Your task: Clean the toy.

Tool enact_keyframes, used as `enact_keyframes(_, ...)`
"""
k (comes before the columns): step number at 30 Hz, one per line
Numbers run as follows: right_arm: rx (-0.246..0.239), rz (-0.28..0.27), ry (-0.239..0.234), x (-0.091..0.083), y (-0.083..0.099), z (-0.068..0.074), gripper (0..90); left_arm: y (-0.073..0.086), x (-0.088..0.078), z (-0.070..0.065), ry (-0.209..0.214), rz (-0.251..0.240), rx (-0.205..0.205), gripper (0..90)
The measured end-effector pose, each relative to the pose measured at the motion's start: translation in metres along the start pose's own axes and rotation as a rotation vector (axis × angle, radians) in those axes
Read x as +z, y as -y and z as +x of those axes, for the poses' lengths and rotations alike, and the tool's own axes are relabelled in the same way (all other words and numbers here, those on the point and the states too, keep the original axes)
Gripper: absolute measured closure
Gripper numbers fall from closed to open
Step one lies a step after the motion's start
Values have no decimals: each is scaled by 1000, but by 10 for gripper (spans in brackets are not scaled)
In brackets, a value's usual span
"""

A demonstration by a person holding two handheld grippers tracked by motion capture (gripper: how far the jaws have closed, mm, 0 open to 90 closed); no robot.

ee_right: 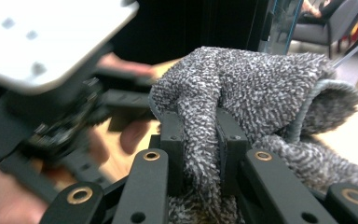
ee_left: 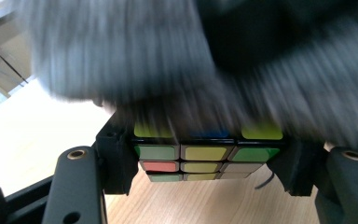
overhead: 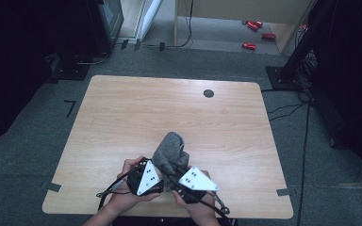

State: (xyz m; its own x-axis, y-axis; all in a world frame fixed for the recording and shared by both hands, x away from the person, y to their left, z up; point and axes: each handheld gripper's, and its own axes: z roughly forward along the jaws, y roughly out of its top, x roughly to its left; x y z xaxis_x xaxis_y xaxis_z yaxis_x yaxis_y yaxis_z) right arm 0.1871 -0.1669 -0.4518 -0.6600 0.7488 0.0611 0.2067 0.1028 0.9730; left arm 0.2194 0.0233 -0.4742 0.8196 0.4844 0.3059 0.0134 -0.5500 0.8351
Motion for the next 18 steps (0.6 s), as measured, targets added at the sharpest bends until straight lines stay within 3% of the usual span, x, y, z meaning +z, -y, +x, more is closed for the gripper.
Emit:
enact_keyframes(2, 49, -7, 59, -5, -3, -15, 781, 1, 1, 1, 7, -2, -9, 346)
enact_keyframes(4, 36, 4, 86, -6, -2, -17, 781, 2, 2, 1, 11, 6, -10, 346)
enact_keyframes(6, -55, 22, 83, -2, 2, -2, 781, 3, 5, 0, 9, 23, -7, 346)
enact_keyframes(8, -139, 45, 28, 4, 5, 15, 781, 3, 4, 0, 7, 26, -5, 346)
enact_keyframes(9, -169, 47, 23, 6, 6, 20, 782, 2, 3, 0, 2, 25, -5, 346)
enact_keyframes(11, -127, 41, 10, 5, 4, 14, 784, 2, 2, 1, 1, 17, -16, 346)
enact_keyframes(13, -55, 22, 40, 0, 1, 0, 785, 1, 1, 2, 0, 14, -25, 346)
enact_keyframes(14, -43, 20, 57, -2, 0, -4, 785, 1, 2, 3, 6, 15, -30, 346)
enact_keyframes(15, -47, 19, 64, -2, 0, -5, 785, 1, 3, 2, 10, 14, -33, 346)
enact_keyframes(18, -138, 43, 38, 2, 4, 12, 783, 2, 4, 1, 13, 20, -31, 346)
